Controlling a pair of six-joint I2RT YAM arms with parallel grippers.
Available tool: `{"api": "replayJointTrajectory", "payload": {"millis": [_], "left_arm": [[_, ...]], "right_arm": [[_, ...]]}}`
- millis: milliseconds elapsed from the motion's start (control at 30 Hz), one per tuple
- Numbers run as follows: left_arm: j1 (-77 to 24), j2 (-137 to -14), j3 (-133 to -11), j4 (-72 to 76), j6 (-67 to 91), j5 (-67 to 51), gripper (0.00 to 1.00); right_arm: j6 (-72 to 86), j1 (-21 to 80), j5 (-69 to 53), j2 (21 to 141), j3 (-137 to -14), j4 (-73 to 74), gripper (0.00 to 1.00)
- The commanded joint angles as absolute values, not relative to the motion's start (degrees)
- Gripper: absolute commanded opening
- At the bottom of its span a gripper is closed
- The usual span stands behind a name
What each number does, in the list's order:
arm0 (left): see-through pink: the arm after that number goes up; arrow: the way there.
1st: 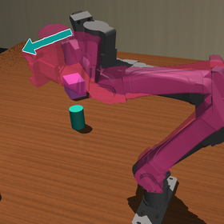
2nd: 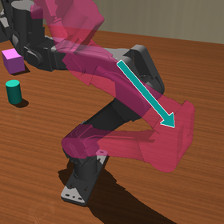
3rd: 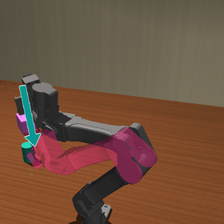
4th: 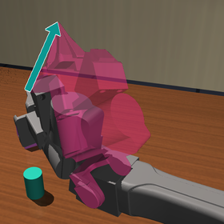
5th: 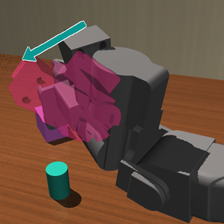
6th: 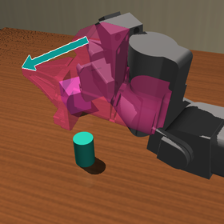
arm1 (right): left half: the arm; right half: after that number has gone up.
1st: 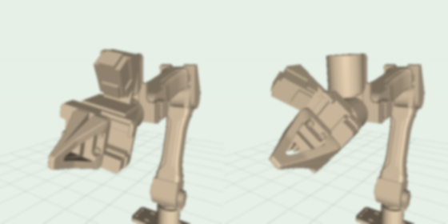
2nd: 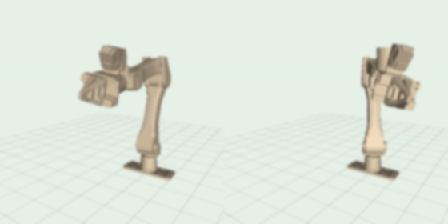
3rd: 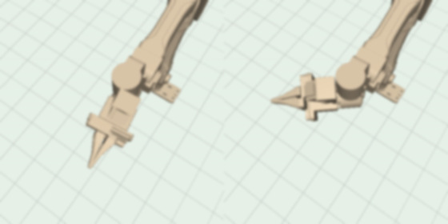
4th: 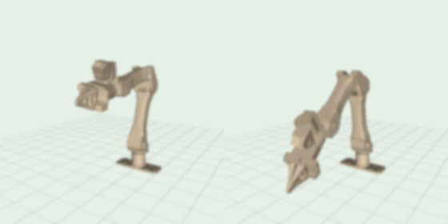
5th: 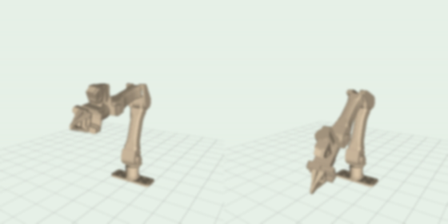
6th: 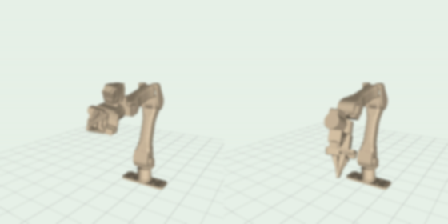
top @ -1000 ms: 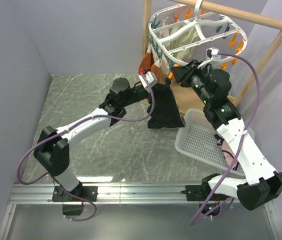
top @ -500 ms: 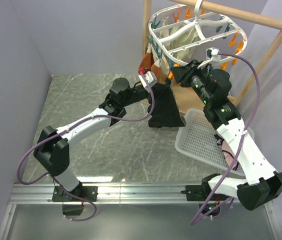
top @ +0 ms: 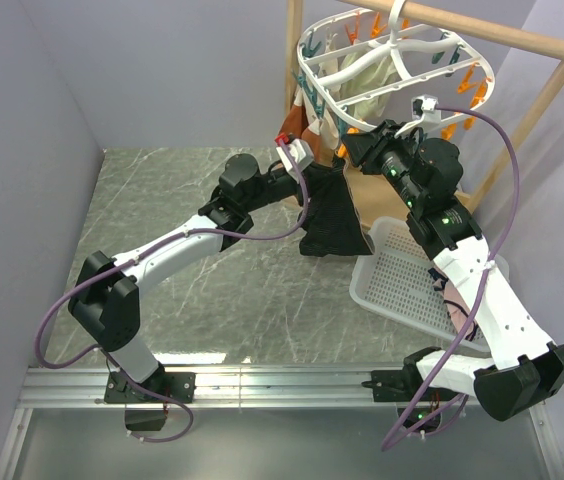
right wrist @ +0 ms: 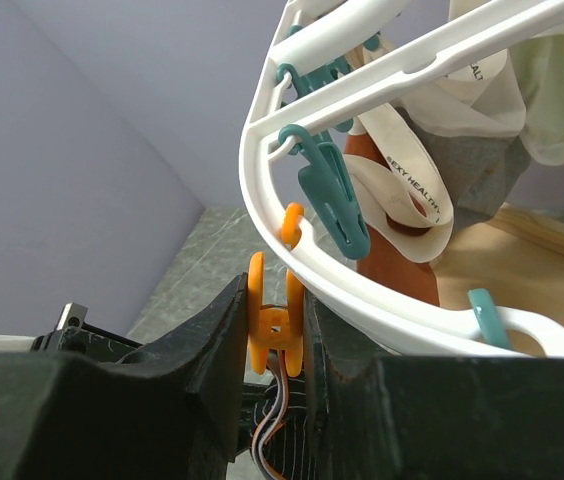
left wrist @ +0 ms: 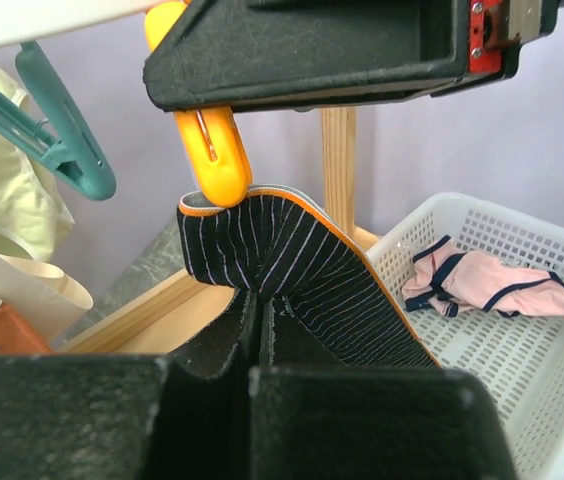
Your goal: Clip the underwear to the hanger
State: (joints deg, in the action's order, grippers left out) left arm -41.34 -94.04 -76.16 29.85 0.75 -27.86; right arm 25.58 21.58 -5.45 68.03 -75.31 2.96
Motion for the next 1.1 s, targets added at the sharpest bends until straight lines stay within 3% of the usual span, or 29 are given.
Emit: {"api": "replayJointTrajectory", "payload": {"millis": [0,1067], "left_arm": [[-41.4,-92.8,-78.0,35.2,2.3,-29.1,0.0],[-39.4,-93.0,-78.1,36.5,3.8,-29.9,0.0]], "right_arm": [[24.3,22.1,-8.2,66.5,-74.3,3.8,0.0],[24.7,21.7,-9.5,66.4,-74.9,4.0,0.0]]}}
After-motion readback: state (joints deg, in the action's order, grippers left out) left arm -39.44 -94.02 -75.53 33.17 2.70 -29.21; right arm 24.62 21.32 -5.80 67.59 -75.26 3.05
